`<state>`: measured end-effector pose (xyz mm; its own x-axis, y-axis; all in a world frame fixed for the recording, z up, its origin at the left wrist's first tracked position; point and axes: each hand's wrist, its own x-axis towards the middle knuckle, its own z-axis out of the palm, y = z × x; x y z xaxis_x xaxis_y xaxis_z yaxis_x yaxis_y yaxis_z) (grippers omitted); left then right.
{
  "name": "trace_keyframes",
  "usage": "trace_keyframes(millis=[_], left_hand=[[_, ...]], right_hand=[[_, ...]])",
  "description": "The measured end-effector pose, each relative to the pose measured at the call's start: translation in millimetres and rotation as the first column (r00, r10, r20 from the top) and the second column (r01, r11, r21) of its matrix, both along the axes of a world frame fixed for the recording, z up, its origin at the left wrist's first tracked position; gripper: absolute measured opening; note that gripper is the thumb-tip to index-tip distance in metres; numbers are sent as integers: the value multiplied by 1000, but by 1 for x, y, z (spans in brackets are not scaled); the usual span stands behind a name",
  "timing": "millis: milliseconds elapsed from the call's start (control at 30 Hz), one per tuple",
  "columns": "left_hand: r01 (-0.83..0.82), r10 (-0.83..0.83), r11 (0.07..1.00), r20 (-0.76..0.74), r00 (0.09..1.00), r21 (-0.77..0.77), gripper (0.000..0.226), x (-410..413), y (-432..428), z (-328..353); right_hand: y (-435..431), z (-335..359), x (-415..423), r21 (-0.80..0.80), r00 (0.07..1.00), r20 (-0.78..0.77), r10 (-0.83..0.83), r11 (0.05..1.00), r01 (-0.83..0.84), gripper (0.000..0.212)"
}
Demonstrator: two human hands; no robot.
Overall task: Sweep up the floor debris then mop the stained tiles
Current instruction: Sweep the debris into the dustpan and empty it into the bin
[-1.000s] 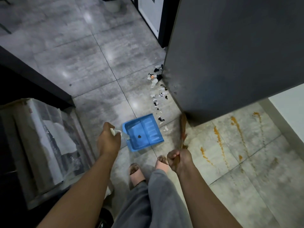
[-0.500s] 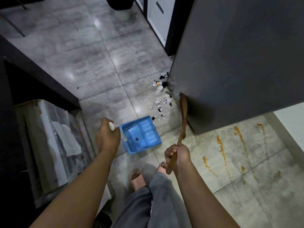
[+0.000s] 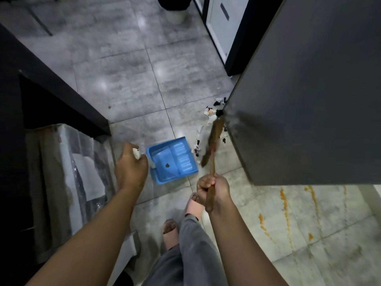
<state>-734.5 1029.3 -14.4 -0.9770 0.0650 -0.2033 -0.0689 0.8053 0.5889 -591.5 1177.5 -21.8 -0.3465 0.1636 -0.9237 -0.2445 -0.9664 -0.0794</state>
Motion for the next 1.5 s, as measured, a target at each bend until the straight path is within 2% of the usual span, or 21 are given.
trace_keyframes(millis=[100,200,267,467,600,800,933,1033,1233,1300,1400,1500], left_hand=[[-8,8,1000,16,1000,-10,15,-14,13,5],[-28,28,999,23,999,-17,15,-25,23,5],[-29,29,999,6,1000,-25,15,-30,26,3],[-85,83,996,-49,995,-30,16,-45,32,-3],[-99,97,994,-45,994,-42,15,-58,38,-1],[-59,57,997,-43,997,-49,16,-84,49,5],[-34,33,998,-21,999,-54,17,-99,48,8],[-21,21,999,-5,1000,-34,19,-116,44,7],[-25,25,1000,4,1000,5,18,-151,28,6],[-37,37,999,15,999,8,18,-163,24,8],[-21,21,1000,10,1000,0,19,-186,18,12],[2,-2,1000,8,1000,-9,18,-204,17,14]], right_hand=[[16,10,-4,31,994,106,11,999,-14,40],[42,7,-23,59,942,310,127,986,-153,37],[62,-4,-36,51,923,363,130,986,-159,36],[91,-38,-53,42,986,132,102,993,-109,36],[82,-23,-50,15,998,-1,60,998,-60,41],[54,18,-52,24,975,189,120,992,-127,35],[42,17,-75,6,950,287,123,992,-130,37],[41,4,-100,-34,968,239,83,996,-77,40],[25,8,-146,-53,995,-12,-96,994,95,30],[20,10,-154,-70,992,-56,-111,992,107,35],[12,19,-166,-36,997,-19,-71,997,70,40],[10,20,-174,43,991,136,-11,999,5,36]])
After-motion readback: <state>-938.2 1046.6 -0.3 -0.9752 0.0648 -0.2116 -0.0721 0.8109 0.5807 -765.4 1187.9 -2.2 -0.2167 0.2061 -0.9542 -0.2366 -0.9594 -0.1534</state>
